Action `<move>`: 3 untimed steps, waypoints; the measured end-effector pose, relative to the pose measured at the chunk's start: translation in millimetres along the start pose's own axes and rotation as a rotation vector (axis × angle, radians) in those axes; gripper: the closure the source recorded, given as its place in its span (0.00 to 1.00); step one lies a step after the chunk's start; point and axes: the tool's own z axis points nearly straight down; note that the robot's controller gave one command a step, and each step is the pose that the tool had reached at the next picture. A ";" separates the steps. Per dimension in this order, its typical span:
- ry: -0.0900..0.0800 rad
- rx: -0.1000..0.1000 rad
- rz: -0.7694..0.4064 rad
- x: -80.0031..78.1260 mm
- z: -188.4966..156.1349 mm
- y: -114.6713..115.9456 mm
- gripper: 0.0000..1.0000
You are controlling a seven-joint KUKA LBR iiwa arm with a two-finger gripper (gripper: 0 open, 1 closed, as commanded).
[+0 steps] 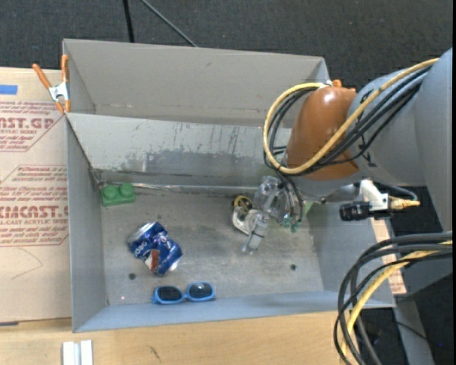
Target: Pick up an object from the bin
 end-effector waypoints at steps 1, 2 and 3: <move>-0.007 -0.002 -0.034 -27.9 59.0 3.8 0.00; -0.015 -0.005 -0.034 -29.8 53.7 4.9 1.00; -0.014 -0.004 -0.036 -53.9 -64.1 -16.6 1.00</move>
Offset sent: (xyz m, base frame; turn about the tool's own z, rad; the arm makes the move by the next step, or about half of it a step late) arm 0.0259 -0.0075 -0.0564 -0.0331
